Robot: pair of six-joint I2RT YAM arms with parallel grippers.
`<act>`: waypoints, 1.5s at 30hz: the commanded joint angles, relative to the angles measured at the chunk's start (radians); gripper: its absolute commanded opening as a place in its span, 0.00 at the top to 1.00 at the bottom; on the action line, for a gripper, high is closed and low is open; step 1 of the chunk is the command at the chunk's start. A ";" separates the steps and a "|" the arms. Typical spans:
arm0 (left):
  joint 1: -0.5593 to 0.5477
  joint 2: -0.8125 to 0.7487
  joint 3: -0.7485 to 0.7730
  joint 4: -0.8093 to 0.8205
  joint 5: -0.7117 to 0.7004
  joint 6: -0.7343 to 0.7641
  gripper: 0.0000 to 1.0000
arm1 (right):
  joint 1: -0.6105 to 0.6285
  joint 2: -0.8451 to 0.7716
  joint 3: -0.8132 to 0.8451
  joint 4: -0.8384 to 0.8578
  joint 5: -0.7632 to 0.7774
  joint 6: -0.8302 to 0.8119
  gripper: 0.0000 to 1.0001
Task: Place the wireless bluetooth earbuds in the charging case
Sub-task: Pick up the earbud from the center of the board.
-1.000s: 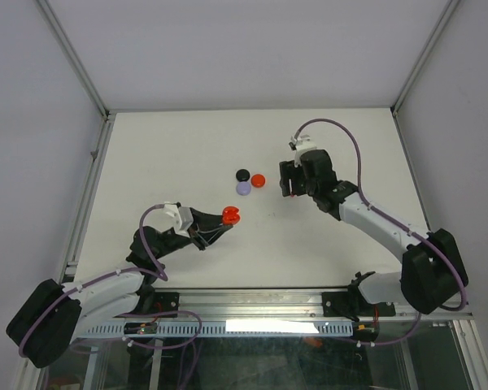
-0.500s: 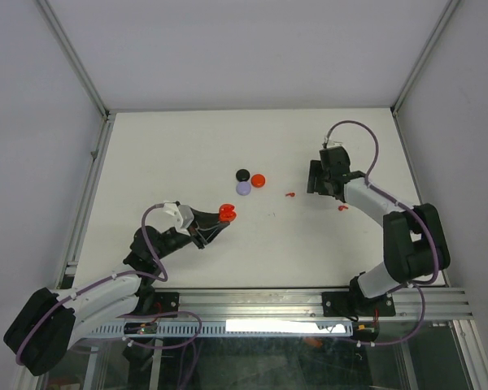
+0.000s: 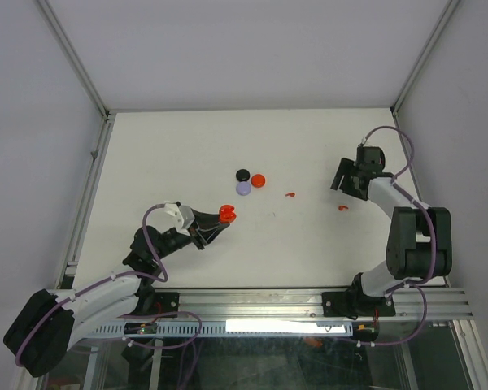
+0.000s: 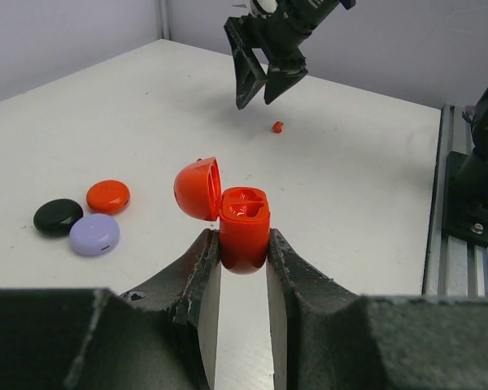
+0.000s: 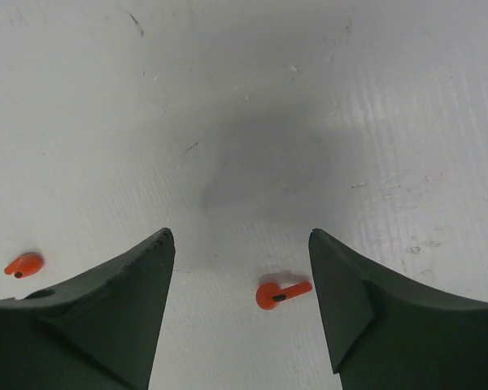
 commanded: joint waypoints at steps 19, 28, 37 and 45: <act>-0.009 -0.049 -0.004 0.021 0.036 0.025 1.00 | -0.022 -0.025 -0.075 -0.114 -0.162 0.029 0.33; -0.009 -0.041 -0.004 0.027 0.042 0.022 1.00 | -0.019 -0.096 -0.113 -0.135 -0.144 0.035 0.34; -0.009 -0.038 -0.003 0.025 0.036 0.025 1.00 | 0.000 -0.067 -0.064 -0.129 0.006 0.036 0.45; -0.009 -0.036 -0.003 0.023 0.038 0.026 1.00 | 0.036 -0.013 -0.031 -0.135 -0.005 0.068 0.49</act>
